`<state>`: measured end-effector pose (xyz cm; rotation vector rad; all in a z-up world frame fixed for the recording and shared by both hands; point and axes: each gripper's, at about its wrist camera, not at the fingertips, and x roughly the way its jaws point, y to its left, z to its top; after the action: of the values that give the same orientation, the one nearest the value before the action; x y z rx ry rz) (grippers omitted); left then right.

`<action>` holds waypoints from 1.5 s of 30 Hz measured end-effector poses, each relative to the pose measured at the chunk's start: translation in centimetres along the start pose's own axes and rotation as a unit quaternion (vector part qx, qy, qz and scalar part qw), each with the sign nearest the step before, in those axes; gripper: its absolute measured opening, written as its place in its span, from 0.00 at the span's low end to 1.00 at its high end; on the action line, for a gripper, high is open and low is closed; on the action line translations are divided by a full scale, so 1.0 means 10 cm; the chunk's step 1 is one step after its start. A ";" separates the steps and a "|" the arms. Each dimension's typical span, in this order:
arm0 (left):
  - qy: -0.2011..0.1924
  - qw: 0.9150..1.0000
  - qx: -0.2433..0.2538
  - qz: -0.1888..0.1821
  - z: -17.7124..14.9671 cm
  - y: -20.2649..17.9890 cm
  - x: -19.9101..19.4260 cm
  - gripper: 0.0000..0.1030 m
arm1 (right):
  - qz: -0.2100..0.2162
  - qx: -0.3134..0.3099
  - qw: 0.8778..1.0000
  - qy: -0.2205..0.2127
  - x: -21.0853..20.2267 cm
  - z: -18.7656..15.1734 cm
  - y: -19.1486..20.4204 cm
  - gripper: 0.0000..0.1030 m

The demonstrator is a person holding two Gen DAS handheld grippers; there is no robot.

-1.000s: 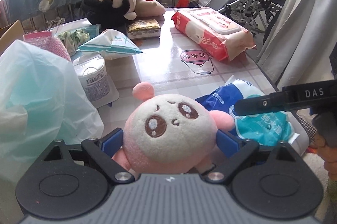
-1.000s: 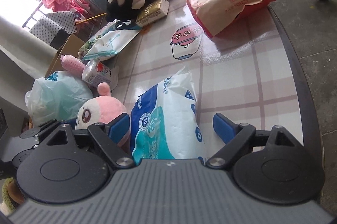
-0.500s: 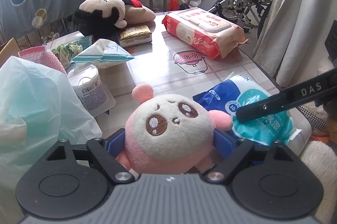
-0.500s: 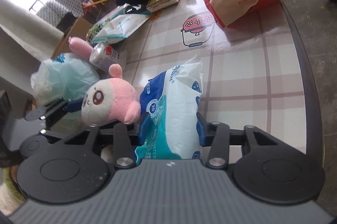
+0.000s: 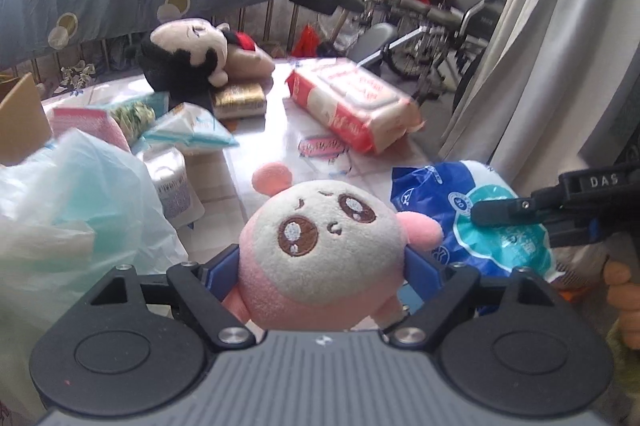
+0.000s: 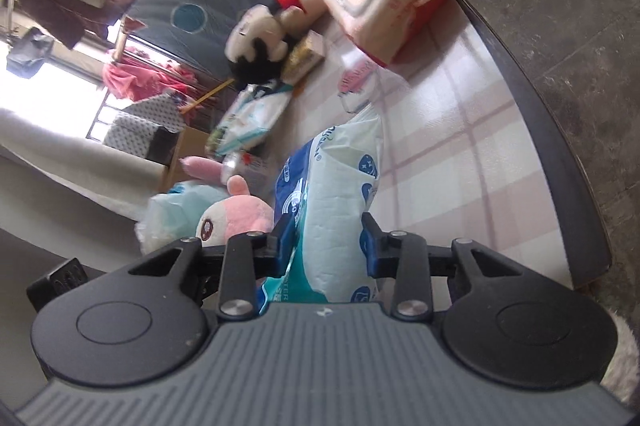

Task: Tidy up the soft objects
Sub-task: 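Carry the pink doll in the left tool and wipes pack in the right tool to the cardboard box, then open the left tool dropping the doll in the box while the right tool releases the wipes pack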

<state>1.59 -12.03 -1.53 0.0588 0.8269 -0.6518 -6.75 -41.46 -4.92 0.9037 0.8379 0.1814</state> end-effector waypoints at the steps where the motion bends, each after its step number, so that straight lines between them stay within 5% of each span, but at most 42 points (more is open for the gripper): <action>1: -0.010 1.000 -0.006 -0.004 0.04 0.03 -0.11 0.84 | 0.008 -0.006 1.000 -0.004 -0.05 -0.01 0.09 0.32; 9: -0.117 0.991 -0.051 0.049 0.42 0.67 -1.25 0.84 | 0.105 -0.089 0.990 0.008 0.14 0.20 1.28 0.32; 14: -0.154 0.974 -0.080 0.145 0.57 1.37 -1.77 0.84 | 0.172 -0.137 0.974 0.056 0.82 0.37 2.25 0.32; 19: -0.156 0.954 -0.130 0.222 0.68 2.27 -1.91 0.84 | 0.194 -0.138 0.964 0.122 1.85 0.47 3.16 0.32; 24: -0.118 0.938 -0.183 0.268 0.64 3.19 -1.69 0.84 | 0.134 -0.148 0.964 0.174 3.08 0.43 3.81 0.32; 31: -0.029 0.937 -0.206 0.280 0.47 4.04 -1.27 0.84 | -0.013 -0.169 0.965 0.201 4.49 0.33 4.14 0.30; 37: 0.022 0.934 -0.215 0.284 0.45 4.41 -0.99 0.84 | -0.097 -0.187 0.957 0.199 5.15 0.26 4.23 0.30; 45: 0.044 0.934 -0.208 0.287 0.39 4.59 -0.85 0.84 | -0.124 -0.181 0.957 0.190 5.68 0.15 4.20 0.31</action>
<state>25.63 28.19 -1.93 -0.0550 0.9645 0.0849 40.94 10.66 -4.82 0.4153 1.2206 0.2854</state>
